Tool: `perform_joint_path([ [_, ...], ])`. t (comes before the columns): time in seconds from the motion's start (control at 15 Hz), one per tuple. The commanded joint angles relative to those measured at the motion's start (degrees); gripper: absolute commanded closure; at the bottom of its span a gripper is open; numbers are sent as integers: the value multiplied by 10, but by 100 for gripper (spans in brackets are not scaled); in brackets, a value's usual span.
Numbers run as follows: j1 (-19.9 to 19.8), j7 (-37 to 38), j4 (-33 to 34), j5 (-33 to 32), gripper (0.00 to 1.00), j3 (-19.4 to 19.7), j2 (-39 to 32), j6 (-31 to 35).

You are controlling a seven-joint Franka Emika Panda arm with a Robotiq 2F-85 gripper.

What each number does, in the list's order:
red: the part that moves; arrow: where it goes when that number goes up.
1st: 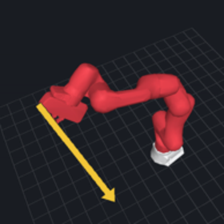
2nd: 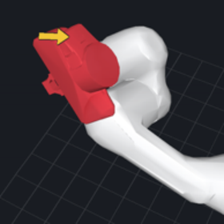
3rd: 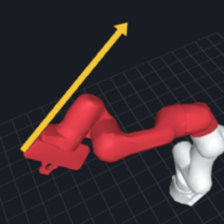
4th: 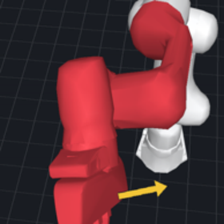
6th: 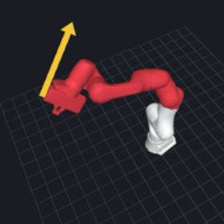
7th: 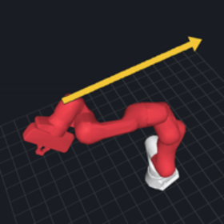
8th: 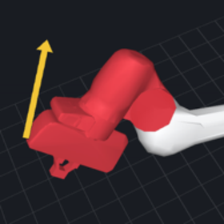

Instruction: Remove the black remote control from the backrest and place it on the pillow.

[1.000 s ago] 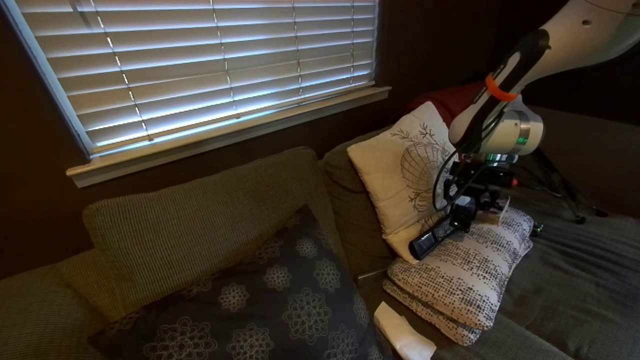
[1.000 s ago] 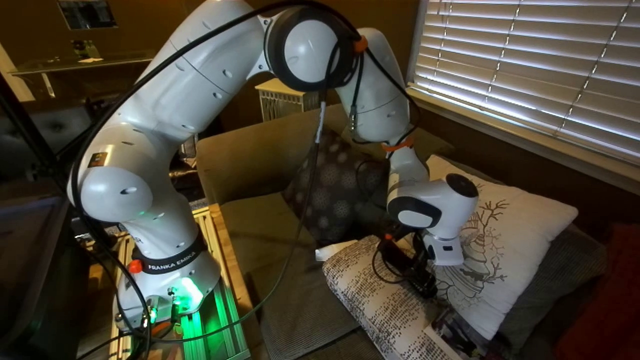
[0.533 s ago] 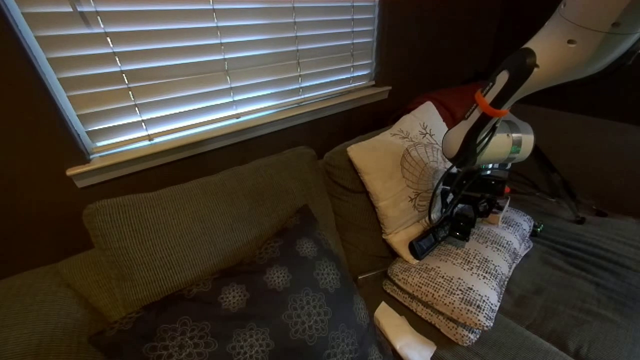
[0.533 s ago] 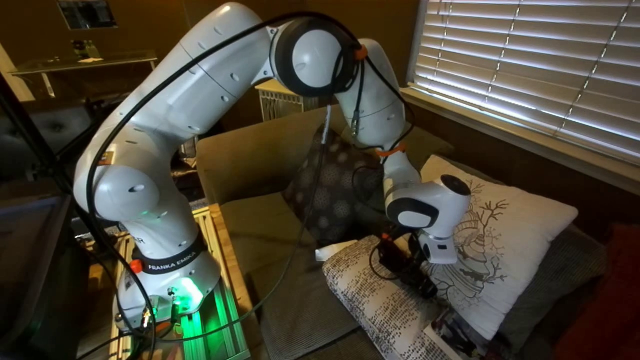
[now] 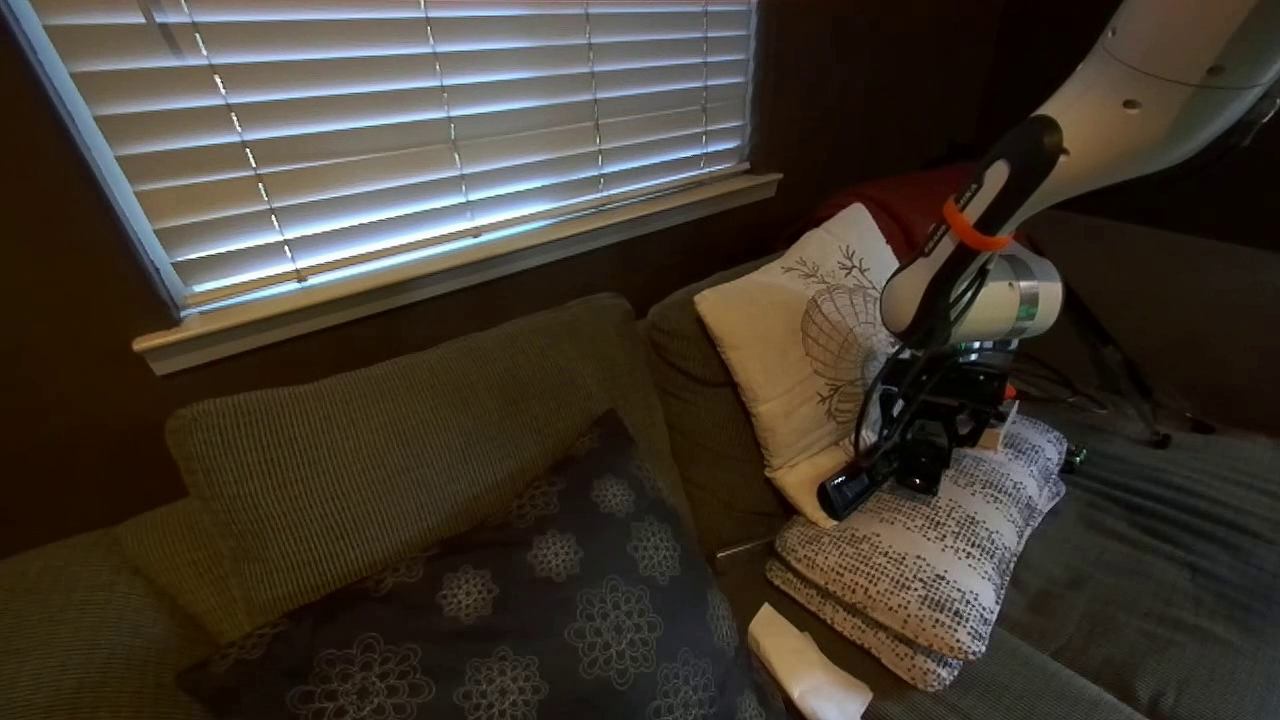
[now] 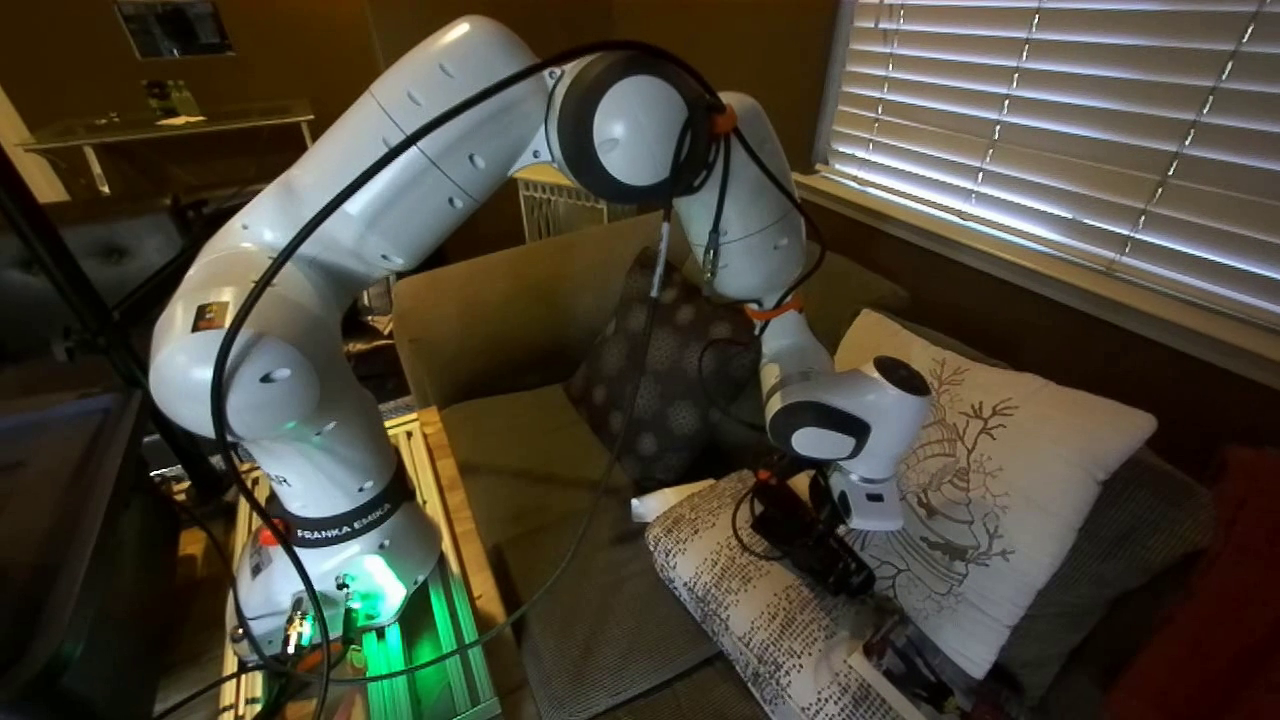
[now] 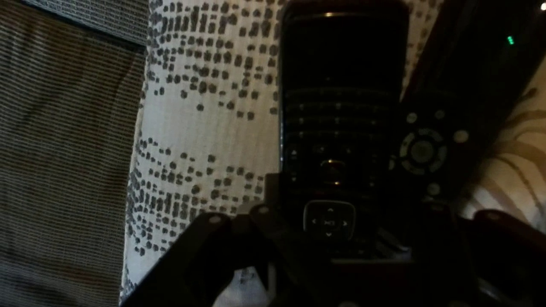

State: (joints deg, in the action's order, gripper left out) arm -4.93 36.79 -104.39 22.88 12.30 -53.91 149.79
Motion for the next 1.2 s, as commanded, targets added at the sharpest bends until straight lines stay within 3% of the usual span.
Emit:
perform_joint_path([
  [0.0, 0, 20, 18, -9, 58, -1, -14, -12],
  [0.07, 0, 20, 19, -9, 27, -2, -15, -12],
  [0.13, 1, 21, 20, -10, 14, -1, -17, -13],
  [0.27, 0, 20, 23, -10, 0, -1, -19, -13],
  [0.73, -7, -3, 10, -9, 0, -11, -5, 1],
  [1.13, -11, -100, -68, -11, 0, -24, 48, 69],
])
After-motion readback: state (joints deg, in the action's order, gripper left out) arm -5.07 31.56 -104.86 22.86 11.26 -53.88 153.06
